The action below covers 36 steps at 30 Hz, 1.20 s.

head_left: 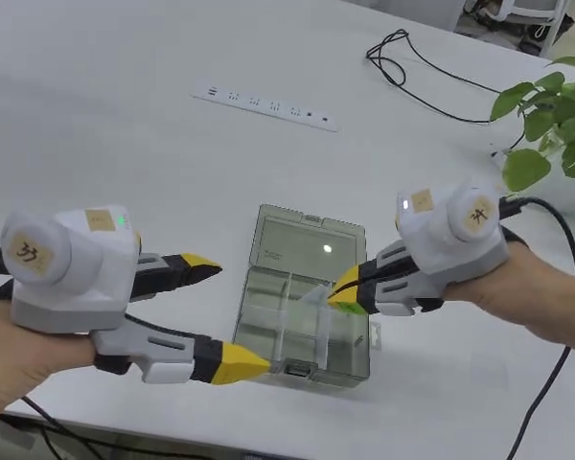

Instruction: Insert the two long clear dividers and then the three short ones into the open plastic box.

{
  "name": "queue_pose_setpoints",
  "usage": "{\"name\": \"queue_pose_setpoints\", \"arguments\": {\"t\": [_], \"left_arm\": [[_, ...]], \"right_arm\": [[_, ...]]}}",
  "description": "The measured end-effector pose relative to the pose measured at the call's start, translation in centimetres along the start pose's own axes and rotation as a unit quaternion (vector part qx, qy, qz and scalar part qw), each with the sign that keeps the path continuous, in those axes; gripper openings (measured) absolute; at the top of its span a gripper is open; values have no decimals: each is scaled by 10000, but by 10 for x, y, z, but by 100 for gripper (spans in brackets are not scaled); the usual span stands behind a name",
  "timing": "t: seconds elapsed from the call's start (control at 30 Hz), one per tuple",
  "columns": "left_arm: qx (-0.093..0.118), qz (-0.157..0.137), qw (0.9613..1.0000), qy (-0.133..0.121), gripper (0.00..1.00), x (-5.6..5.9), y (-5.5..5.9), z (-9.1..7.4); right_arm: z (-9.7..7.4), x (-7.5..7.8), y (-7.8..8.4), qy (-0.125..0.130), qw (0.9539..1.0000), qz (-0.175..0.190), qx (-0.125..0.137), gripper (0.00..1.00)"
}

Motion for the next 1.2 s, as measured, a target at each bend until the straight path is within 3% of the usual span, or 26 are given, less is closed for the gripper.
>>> {"name": "queue_pose_setpoints", "arguments": {"t": [0.2, 0.57, 1.07, 1.2], "left_arm": [[33, -55, 10000, 6, 81, 1, 0, 0], [50, -55, 10000, 40, 82, 2, -1, 3], [75, 35, 10000, 48, 90, 2, -1, 6], [69, 58, 9999, 56, 90, 2, -1, 5]], "right_arm": [[3, 0, 1, 10, 10000, 8, 38, 2], [12, -6, -3, 20, 9989, -464, 65, 2], [15, -4, -2, -28, 9982, -592, 106, 2], [17, -8, -3, -50, 9966, -820, 66, 2]]}}
Point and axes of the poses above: the centre of the closed fingertips' face, and the gripper's own axes: z roughly forward along the fingers, x roughly to its right, y roughly out of its underside, the point moved 10 cm from there along -z, roughly backward along the fingers, and after that the axes turned 5 degrees about y, right-handed, at the moved point
